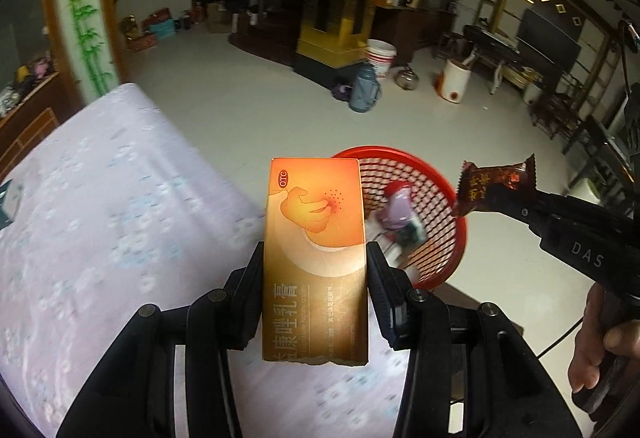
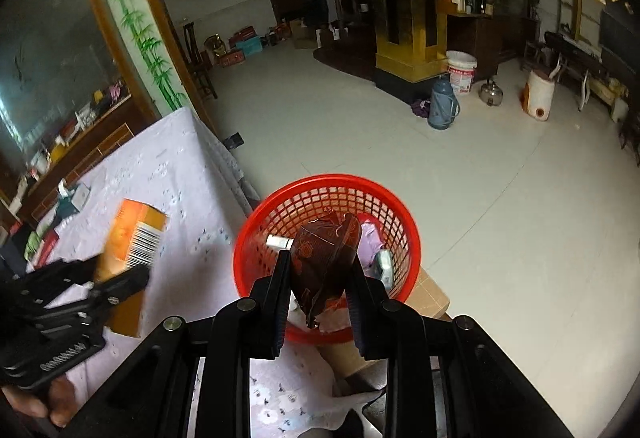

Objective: Collect trash
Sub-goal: 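Carry the snack wrapper and orange box in both tools over the red basket, then open both tools to drop the wrapper and orange box into the basket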

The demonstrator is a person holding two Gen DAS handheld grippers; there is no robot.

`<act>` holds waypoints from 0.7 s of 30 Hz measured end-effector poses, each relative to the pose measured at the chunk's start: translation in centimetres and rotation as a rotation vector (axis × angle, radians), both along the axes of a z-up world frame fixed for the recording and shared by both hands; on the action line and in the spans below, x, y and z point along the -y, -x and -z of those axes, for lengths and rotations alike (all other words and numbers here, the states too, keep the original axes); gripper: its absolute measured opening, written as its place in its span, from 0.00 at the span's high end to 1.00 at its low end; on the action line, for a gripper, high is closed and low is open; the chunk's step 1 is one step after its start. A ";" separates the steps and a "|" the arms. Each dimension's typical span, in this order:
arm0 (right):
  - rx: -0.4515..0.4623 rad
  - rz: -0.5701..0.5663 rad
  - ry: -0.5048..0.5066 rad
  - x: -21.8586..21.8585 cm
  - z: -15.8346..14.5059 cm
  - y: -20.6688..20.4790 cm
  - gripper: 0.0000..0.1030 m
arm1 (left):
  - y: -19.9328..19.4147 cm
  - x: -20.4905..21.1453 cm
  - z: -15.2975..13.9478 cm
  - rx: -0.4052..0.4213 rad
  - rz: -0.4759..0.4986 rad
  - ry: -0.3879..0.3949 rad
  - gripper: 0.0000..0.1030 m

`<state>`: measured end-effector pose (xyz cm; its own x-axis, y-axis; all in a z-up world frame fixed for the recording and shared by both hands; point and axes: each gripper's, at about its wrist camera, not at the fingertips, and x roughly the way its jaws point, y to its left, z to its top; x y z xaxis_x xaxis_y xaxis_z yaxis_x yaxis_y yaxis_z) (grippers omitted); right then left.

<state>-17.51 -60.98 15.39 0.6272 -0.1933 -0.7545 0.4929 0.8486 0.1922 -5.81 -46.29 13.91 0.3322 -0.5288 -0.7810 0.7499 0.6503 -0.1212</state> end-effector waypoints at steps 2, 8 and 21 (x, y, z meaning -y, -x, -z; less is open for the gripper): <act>0.002 0.006 -0.011 1.3 0.0 -0.1 0.73 | -0.3 1.7 0.5 -0.013 0.018 0.000 0.56; -0.003 0.006 -0.048 4.5 0.8 -1.7 0.72 | -1.9 5.8 2.1 -0.059 0.045 0.009 0.56; -0.031 0.034 0.005 5.0 0.9 -2.8 0.46 | -1.6 5.3 2.2 -0.021 0.033 0.019 0.32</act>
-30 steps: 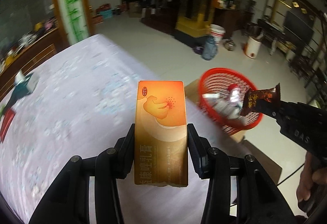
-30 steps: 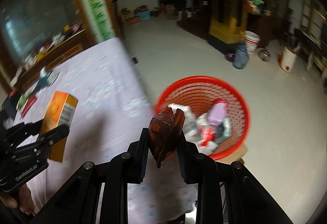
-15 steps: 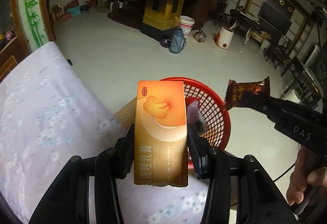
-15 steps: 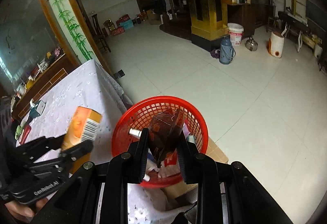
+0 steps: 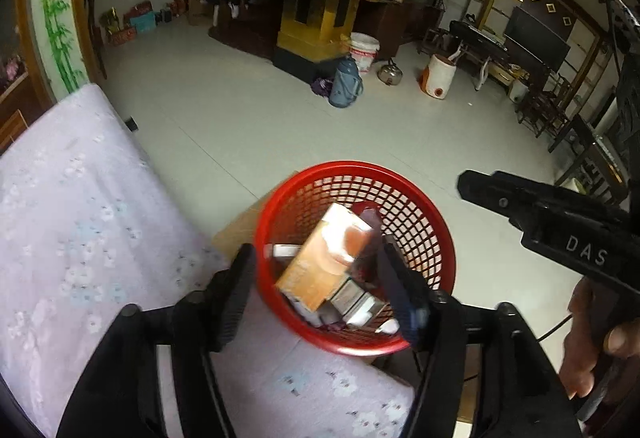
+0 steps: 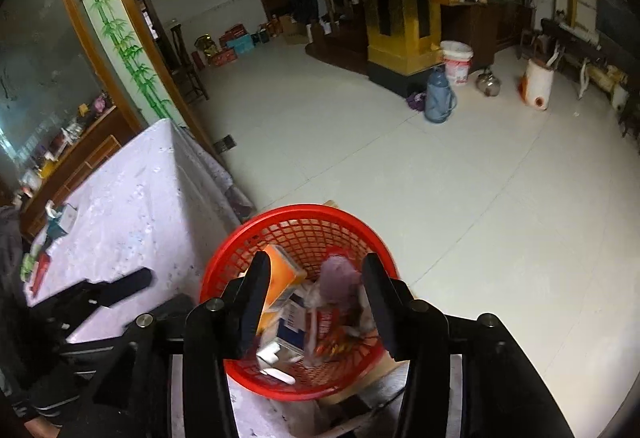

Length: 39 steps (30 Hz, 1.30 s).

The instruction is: Collect trash

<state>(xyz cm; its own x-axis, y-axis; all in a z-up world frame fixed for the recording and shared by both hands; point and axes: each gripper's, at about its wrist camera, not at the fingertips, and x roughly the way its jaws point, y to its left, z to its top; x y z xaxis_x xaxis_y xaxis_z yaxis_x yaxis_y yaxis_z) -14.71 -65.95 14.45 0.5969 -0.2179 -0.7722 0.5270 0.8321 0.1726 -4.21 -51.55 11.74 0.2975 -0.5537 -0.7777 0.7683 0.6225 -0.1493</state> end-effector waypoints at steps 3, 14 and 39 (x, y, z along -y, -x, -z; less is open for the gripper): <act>-0.030 0.037 0.082 -1.5 -0.4 1.1 0.32 | 1.1 -2.1 -0.7 0.086 -0.023 -0.002 0.26; -0.057 0.084 0.174 -9.6 -1.2 5.8 0.21 | 4.3 -10.0 -2.0 0.196 0.002 -0.017 0.18; -0.001 0.065 0.222 -19.8 -3.4 7.9 0.20 | 6.3 -19.5 -4.6 0.251 -0.070 0.005 0.08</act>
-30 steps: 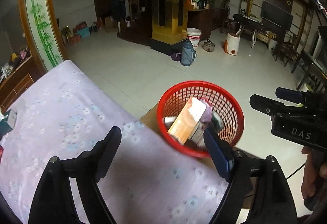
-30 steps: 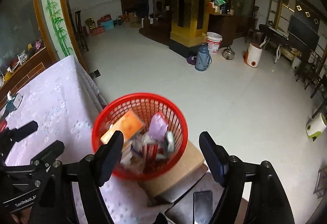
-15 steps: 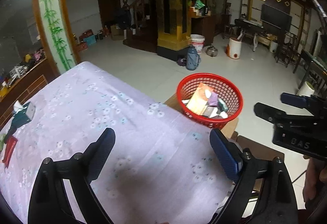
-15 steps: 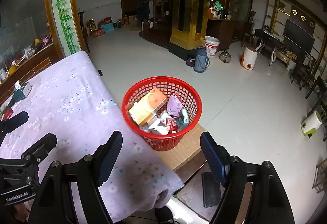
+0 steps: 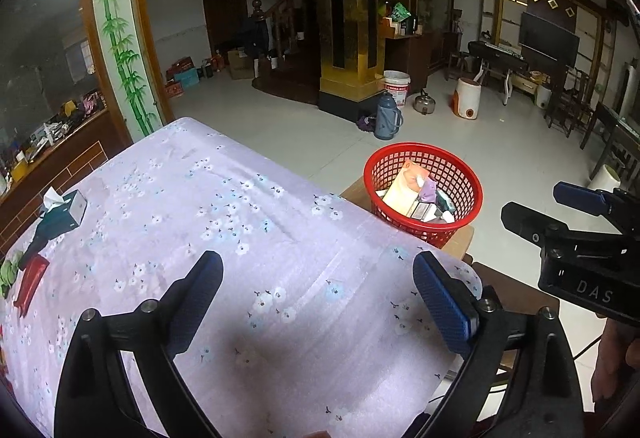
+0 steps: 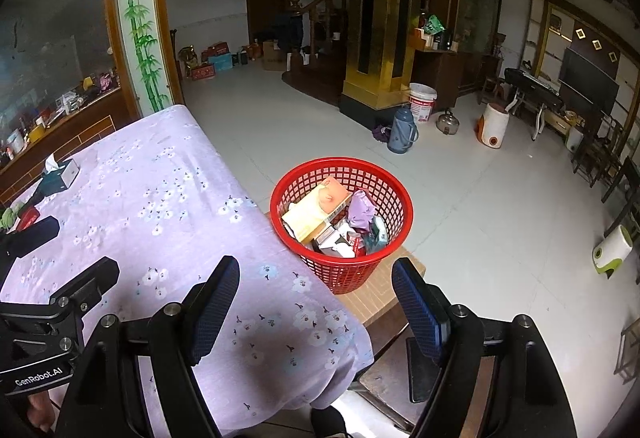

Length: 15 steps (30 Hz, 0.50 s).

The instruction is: Collect trash

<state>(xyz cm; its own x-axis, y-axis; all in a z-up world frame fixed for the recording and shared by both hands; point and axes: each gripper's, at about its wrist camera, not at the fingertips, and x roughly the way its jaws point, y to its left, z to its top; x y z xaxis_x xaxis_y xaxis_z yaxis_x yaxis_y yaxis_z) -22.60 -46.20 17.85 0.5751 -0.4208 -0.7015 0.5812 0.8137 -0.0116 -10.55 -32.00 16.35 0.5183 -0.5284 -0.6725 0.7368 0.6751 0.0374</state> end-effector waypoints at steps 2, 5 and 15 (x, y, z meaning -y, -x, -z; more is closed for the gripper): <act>0.001 -0.001 0.001 0.0 -0.1 0.1 0.20 | 0.0 -0.2 -0.2 0.000 -0.007 0.006 0.08; 0.001 -0.004 0.000 -0.1 -0.2 0.1 0.20 | 0.2 -0.2 -0.4 0.004 -0.016 0.001 0.08; 0.002 -0.014 -0.005 0.0 -0.2 -0.1 0.20 | 0.6 -0.1 -0.7 0.026 -0.031 -0.012 0.08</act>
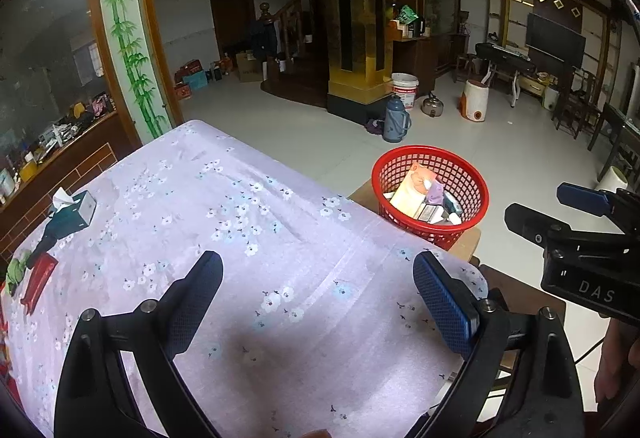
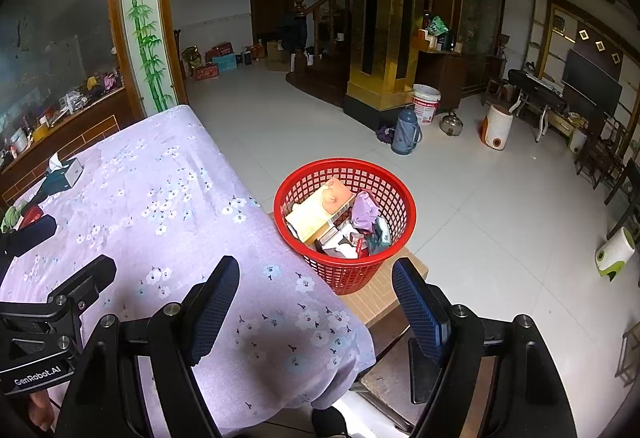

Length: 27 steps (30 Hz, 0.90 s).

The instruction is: Collect trash

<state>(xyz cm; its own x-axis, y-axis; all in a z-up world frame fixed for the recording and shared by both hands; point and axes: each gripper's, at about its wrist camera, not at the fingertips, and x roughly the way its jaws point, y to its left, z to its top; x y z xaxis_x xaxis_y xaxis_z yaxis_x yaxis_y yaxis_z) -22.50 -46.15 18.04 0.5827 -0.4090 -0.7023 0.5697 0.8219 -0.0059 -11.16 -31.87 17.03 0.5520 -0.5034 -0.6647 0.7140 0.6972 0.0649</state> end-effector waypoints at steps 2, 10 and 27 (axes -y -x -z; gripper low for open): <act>-0.003 -0.002 0.000 0.0 0.1 0.0 0.20 | -0.1 0.0 0.0 0.007 -0.015 -0.010 0.08; -0.005 -0.001 -0.008 0.1 0.4 -0.1 0.20 | 0.1 -0.2 0.0 0.018 -0.033 -0.016 0.08; -0.007 -0.001 -0.012 0.1 0.6 0.1 0.20 | 0.3 -0.6 0.2 0.014 -0.020 -0.007 0.08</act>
